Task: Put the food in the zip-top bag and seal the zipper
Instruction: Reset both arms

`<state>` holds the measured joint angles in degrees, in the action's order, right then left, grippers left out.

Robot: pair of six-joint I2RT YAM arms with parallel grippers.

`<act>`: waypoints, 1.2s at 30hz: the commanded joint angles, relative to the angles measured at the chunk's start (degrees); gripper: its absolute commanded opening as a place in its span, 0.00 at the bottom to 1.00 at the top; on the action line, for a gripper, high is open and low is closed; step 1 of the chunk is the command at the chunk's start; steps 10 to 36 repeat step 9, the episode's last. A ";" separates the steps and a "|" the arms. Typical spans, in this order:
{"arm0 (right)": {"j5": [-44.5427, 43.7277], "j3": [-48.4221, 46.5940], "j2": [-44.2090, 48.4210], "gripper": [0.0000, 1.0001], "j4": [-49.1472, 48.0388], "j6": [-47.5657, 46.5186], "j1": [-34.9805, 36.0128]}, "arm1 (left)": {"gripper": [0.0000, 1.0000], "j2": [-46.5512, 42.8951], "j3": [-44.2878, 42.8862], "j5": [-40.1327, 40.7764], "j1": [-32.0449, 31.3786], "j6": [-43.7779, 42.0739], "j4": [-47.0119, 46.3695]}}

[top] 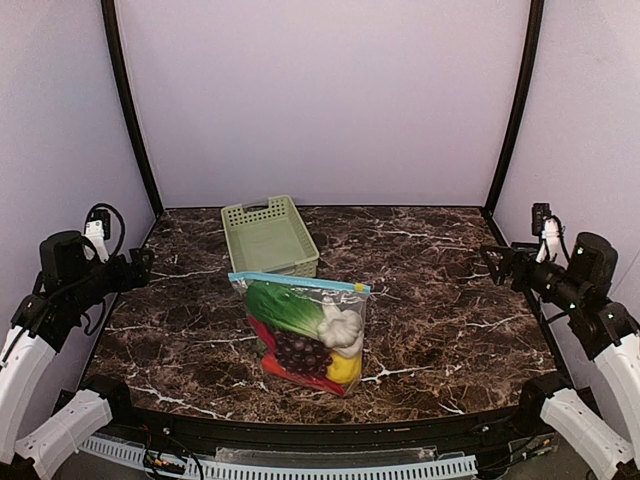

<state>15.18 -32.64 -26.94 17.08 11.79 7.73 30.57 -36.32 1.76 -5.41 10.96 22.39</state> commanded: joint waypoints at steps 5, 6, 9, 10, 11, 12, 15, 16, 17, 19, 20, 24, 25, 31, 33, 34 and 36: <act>-1.58 0.65 0.01 0.99 -2.51 -0.70 -0.34 | 0.99 -0.02 1.03 2.00 0.22 -1.62 -0.42; -1.67 0.51 -0.16 0.99 -2.54 -0.70 -0.34 | 0.99 0.29 1.01 1.79 0.22 -1.82 -0.35; -1.78 0.26 -0.77 0.99 -2.20 -0.77 -0.38 | 0.99 0.82 0.86 2.71 0.23 -0.36 -0.29; -1.78 0.26 -0.77 0.99 -2.20 -0.77 -0.38 | 0.99 0.82 0.86 2.71 0.23 -0.36 -0.29; -1.78 0.26 -0.77 0.99 -2.20 -0.77 -0.38 | 0.99 0.82 0.86 2.71 0.23 -0.36 -0.29; -1.78 0.26 -0.77 0.99 -2.20 -0.77 -0.38 | 0.99 0.82 0.86 2.71 0.23 -0.36 -0.29; -1.78 0.26 -0.77 0.99 -2.20 -0.77 -0.38 | 0.99 0.82 0.86 2.71 0.23 -0.36 -0.29; -1.78 0.26 -0.77 0.99 -2.20 -0.77 -0.38 | 0.99 0.82 0.86 2.71 0.23 -0.36 -0.29; -1.78 0.26 -0.77 0.99 -2.20 -0.77 -0.38 | 0.99 0.82 0.86 2.71 0.23 -0.36 -0.29; -1.78 0.26 -0.77 0.99 -2.20 -0.77 -0.38 | 0.99 0.82 0.86 2.71 0.23 -0.36 -0.29; -1.78 0.26 -0.77 0.99 -2.20 -0.77 -0.38 | 0.99 0.82 0.86 2.71 0.23 -0.36 -0.29; -1.78 0.26 -0.77 0.99 -2.20 -0.77 -0.38 | 0.99 0.82 0.86 2.71 0.23 -0.36 -0.29; -1.78 0.26 -0.77 0.99 -2.20 -0.77 -0.38 | 0.99 0.82 0.86 2.71 0.23 -0.36 -0.29; -1.78 0.26 -0.77 0.99 -2.20 -0.77 -0.38 | 0.99 0.82 0.86 2.71 0.23 -0.36 -0.29; -1.78 0.26 -0.77 0.99 -2.20 -0.77 -0.38 | 0.99 0.82 0.86 2.71 0.23 -0.36 -0.29; -1.78 0.26 -0.77 0.99 -2.20 -0.77 -0.38 | 0.99 0.82 0.86 2.71 0.23 -0.36 -0.29; -1.78 0.26 -0.77 0.99 -2.20 -0.77 -0.38 | 0.99 0.82 0.86 2.71 0.23 -0.36 -0.29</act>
